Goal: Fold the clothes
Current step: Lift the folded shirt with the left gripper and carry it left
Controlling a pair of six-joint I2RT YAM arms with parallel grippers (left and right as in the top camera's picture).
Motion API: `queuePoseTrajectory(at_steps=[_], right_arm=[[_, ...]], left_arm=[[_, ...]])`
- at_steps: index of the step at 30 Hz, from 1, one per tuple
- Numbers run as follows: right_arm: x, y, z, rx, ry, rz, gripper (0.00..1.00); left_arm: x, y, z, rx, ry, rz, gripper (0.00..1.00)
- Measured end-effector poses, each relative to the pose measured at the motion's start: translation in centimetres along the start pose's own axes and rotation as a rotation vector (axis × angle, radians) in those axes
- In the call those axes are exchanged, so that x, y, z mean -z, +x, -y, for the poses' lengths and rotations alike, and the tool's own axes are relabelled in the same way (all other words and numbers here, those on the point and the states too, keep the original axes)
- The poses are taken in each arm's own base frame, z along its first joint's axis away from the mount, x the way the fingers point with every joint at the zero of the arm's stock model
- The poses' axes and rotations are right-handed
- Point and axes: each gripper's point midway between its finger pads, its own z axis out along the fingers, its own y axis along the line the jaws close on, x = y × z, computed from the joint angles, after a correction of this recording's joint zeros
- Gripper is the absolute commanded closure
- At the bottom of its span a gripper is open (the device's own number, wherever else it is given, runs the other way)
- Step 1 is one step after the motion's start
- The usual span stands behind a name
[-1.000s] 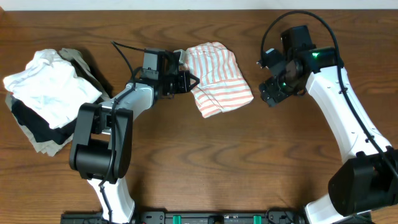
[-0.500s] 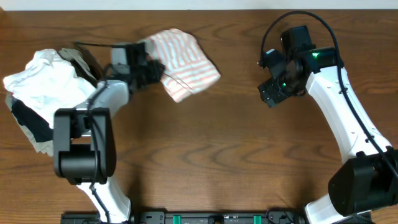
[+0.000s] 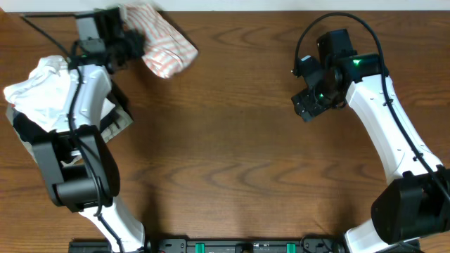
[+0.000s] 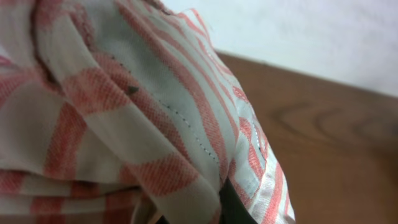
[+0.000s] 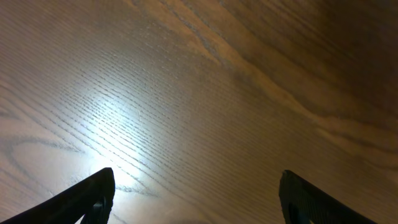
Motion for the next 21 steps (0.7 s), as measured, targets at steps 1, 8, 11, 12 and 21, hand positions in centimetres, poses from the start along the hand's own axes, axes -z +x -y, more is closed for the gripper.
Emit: queuePoseTrajectory(at_steps=[1, 8, 11, 12, 21], right_arm=[[0.0, 0.0, 0.0, -0.002, 0.000, 0.000, 0.17], [0.0, 0.0, 0.0, -0.016, 0.000, -0.001, 0.17], [0.0, 0.0, 0.0, -0.022, 0.000, -0.001, 0.17], [0.0, 0.0, 0.0, -0.023, 0.000, -0.001, 0.16], [0.0, 0.0, 0.0, -0.037, -0.001, -0.001, 0.16]], left_arm=[[0.3, -0.7, -0.5, 0.001, -0.010, 0.015, 0.94], [2.5, -3.4, -5.0, 0.019, -0.088, 0.087, 0.94], [3.3, -4.2, -6.4, 0.026, -0.112, 0.107, 0.94], [3.6, -4.7, -6.7, 0.025, -0.117, 0.118, 0.94], [7.2, -10.1, -9.5, 0.003, -0.171, 0.279, 0.94]])
